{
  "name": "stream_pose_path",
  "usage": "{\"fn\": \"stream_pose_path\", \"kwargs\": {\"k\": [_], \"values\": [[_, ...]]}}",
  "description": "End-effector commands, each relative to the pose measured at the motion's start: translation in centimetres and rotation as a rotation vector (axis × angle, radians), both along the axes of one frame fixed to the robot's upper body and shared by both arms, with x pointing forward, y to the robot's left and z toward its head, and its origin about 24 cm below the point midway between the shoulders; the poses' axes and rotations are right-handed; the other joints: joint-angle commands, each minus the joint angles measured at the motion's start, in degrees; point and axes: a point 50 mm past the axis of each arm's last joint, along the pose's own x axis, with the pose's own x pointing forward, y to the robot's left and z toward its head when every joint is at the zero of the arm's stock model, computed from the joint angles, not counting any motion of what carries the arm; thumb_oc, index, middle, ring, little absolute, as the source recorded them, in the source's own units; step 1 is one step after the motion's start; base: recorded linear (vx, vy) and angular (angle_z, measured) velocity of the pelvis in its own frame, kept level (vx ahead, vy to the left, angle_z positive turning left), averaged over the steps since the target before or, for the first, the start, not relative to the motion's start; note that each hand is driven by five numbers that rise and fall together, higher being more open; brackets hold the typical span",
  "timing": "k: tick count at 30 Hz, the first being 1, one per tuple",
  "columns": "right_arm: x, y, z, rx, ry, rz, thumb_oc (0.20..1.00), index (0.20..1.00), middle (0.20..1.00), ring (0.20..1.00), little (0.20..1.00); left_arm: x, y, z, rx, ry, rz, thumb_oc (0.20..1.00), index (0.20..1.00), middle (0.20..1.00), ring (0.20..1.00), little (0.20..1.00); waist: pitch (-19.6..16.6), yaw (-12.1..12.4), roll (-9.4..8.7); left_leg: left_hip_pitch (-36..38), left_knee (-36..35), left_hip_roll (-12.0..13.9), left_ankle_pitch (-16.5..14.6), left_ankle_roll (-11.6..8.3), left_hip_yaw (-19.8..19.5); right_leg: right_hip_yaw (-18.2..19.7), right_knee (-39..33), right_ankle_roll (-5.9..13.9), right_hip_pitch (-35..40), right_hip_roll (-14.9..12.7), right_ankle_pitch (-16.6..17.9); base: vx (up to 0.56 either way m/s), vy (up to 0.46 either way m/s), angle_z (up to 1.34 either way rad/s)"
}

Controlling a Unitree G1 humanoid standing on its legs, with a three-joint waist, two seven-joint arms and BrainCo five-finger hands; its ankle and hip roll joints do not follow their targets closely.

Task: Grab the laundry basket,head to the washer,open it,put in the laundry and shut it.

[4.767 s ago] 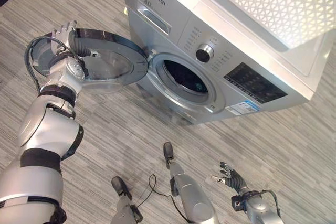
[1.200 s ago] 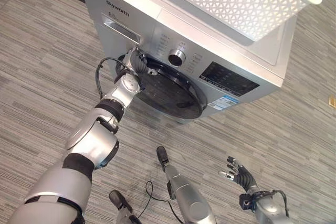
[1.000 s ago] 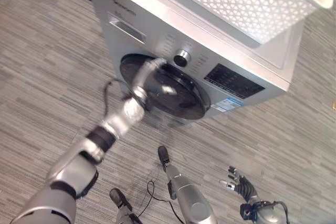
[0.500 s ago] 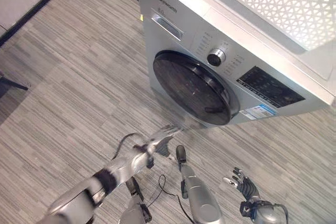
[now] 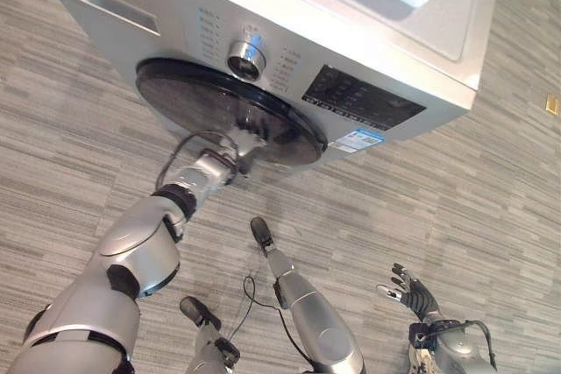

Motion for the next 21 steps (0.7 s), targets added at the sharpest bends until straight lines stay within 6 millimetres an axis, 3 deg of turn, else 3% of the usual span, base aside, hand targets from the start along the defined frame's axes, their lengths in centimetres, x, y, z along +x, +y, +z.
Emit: {"fn": "stream_pose_path", "kwargs": {"k": [1,3,4,5,8,9,10,11,12,13,14,15,16,17,18,20,21], "values": [[-0.4,-0.9,0.4,-0.010,-0.039,-0.051,1.000,1.000,1.000,1.000,1.000,1.0,-1.0,16.4,-0.250,-0.553,-0.007,1.000,1.000,1.000,1.000,1.000,-1.5,-1.3,-0.97,3.4,0.7,4.1,1.3,-3.08,-2.5,-0.8,0.0,8.25,2.9,0.1,-7.3,0.01,-0.019,0.11],[0.1,-0.5,0.4,-0.009,-0.044,-0.044,1.000,1.000,1.000,1.000,1.000,-0.2,-2.4,21.0,-0.491,-0.658,-0.095,1.000,1.000,1.000,1.000,1.000,-2.1,-1.3,-0.37,3.4,0.7,4.3,1.9,-3.23,-2.5,-1.1,0.0,8.14,2.8,0.0,-7.1,0.01,-0.033,0.09],[0.1,-0.5,0.4,-0.010,-0.044,-0.044,1.000,1.000,1.000,1.000,1.000,-0.2,-2.4,21.0,-0.492,-0.658,-0.095,1.000,1.000,1.000,1.000,1.000,-2.1,-1.3,-0.34,3.4,0.7,4.3,1.9,-3.23,-2.5,-1.1,0.0,8.13,2.8,0.0,-7.1,0.01,-0.028,0.09],[0.2,-0.3,0.4,-0.004,-0.048,-0.050,1.000,1.000,1.000,1.000,1.000,-0.5,-2.3,21.4,-0.678,-0.661,-0.134,1.000,1.000,1.000,1.000,1.000,-2.2,-1.1,-0.04,3.5,0.7,4.3,2.0,-3.24,-2.8,-1.3,0.0,8.10,3.0,0.0,-7.2,0.01,-0.017,0.08],[-0.4,-0.1,-0.1,0.020,-0.031,-0.082,1.000,1.000,1.000,1.000,1.000,-1.1,-3.6,18.9,-1.007,-0.507,-0.291,1.000,1.000,1.000,1.000,1.000,-2.7,-0.1,0.83,4.0,0.7,4.0,2.2,-3.24,-3.4,-1.9,0.0,8.02,3.9,-0.3,-7.5,0.00,-0.008,0.12],[-0.6,-0.1,-0.2,0.023,-0.026,-0.091,1.000,1.000,1.000,1.000,1.000,-1.2,-3.5,16.7,-1.076,-0.428,-0.312,1.000,1.000,1.000,1.000,1.000,-2.8,0.5,1.11,4.4,0.7,3.9,2.3,-3.20,-3.6,-2.2,0.0,8.02,4.6,-0.5,-7.6,0.01,0.016,0.23],[-0.8,-0.1,-0.4,0.024,-0.019,-0.101,1.000,1.000,1.000,1.000,1.000,-1.6,-3.2,11.0,-1.165,-0.259,-0.305,1.000,1.000,1.000,1.000,1.000,-3.1,1.5,1.43,5.3,0.7,3.7,2.0,-3.06,-4.0,-2.6,0.0,7.93,6.1,-0.8,-7.9,0.02,0.021,0.19],[-1.1,0.0,-0.6,0.034,-0.012,-0.111,1.000,1.000,1.000,1.000,1.000,-2.2,-2.8,7.5,-1.202,-0.172,-0.280,1.000,1.000,1.000,1.000,1.000,-3.4,2.1,1.52,6.0,0.7,3.6,1.7,-2.95,-4.1,-2.9,0.0,7.88,7.0,-1.0,-8.1,0.01,0.019,0.15],[-1.1,0.0,-0.6,0.033,-0.010,-0.110,1.000,1.000,1.000,1.000,1.000,-2.2,-2.8,7.4,-1.202,-0.171,-0.279,1.000,1.000,1.000,1.000,1.000,-3.4,2.1,1.53,6.0,0.7,3.6,1.7,-2.95,-4.1,-2.9,0.0,7.89,7.1,-1.0,-8.1,0.01,0.024,0.04],[-1.4,0.1,-0.9,0.038,0.001,-0.112,1.000,1.000,1.000,1.000,1.000,-2.9,-2.8,3.9,-1.269,-0.059,-0.235,1.000,1.000,1.000,1.000,1.000,-3.9,2.6,1.64,6.7,0.7,3.4,1.3,-2.81,-4.3,-3.0,0.0,7.82,8.2,-1.2,-8.4,-0.05,-0.005,0.08],[-1.9,0.3,-1.5,0.046,0.029,-0.134,1.000,1.000,1.000,1.000,1.000,-4.8,-2.7,-2.2,-1.360,0.133,-0.145,1.000,1.000,1.000,1.000,1.000,-4.8,3.6,1.25,7.0,0.7,2.6,1.3,-1.93,-4.6,-3.3,0.0,7.35,9.2,-1.9,-7.7,-0.05,-0.005,0.13],[-1.9,0.3,-1.5,0.046,0.030,-0.134,1.000,1.000,1.000,1.000,1.000,-4.8,-2.7,-2.2,-1.360,0.134,-0.145,1.000,1.000,1.000,1.000,1.000,-4.8,3.5,1.25,7.0,0.7,2.6,1.3,-1.93,-4.6,-3.3,0.0,7.35,9.3,-1.9,-7.7,-0.05,-0.002,0.14],[-2.3,0.2,-1.9,0.040,0.051,-0.145,1.000,1.000,1.000,1.000,1.000,-6.3,-2.6,-5.3,-1.399,0.246,-0.105,1.000,1.000,1.000,1.000,1.000,-5.1,4.4,1.40,7.8,0.7,2.2,0.6,-1.62,-5.0,-3.5,0.0,7.36,10.6,-2.1,-7.8,0.00,0.021,0.11],[-2.3,0.2,-1.9,0.040,0.051,-0.145,1.000,1.000,1.000,1.000,1.000,-6.3,-2.6,-5.3,-1.399,0.246,-0.105,1.000,1.000,1.000,1.000,1.000,-5.1,4.4,1.40,7.8,0.7,2.2,0.6,-1.62,-5.0,-3.5,0.0,7.36,10.6,-2.1,-7.8,0.05,0.053,0.13],[-3.3,-0.2,-2.6,0.028,0.102,-0.162,1.000,1.000,1.000,1.000,1.000,-9.4,-2.8,-9.9,-1.450,0.428,-0.045,1.000,1.000,1.000,1.000,1.000,-6.0,5.9,1.84,9.5,0.7,1.5,-0.3,-1.15,-5.8,-3.8,0.0,7.31,13.1,-2.4,-8.2,0.07,0.061,0.11],[-4.2,-0.7,-3.3,0.023,0.148,-0.202,1.000,1.000,1.000,1.000,1.000,-12.0,-1.8,-13.7,-1.466,0.555,0.065,1.000,1.000,1.000,1.000,1.000,-6.7,7.5,2.13,11.1,0.7,0.9,-1.0,-0.66,-6.6,-4.3,0.0,7.28,15.6,-2.7,-8.6,0.07,0.104,0.15],[-5.4,-1.1,-4.1,0.011,0.210,-0.217,1.000,1.000,1.000,1.000,1.000,-15.1,-0.3,-17.2,-1.461,0.682,0.189,1.000,1.000,1.000,1.000,1.000,-7.4,8.9,2.58,13.0,0.7,0.3,-1.6,-0.17,-7.2,-4.8,0.0,7.14,18.1,-2.7,-9.1,0.04,0.147,0.29]]}}
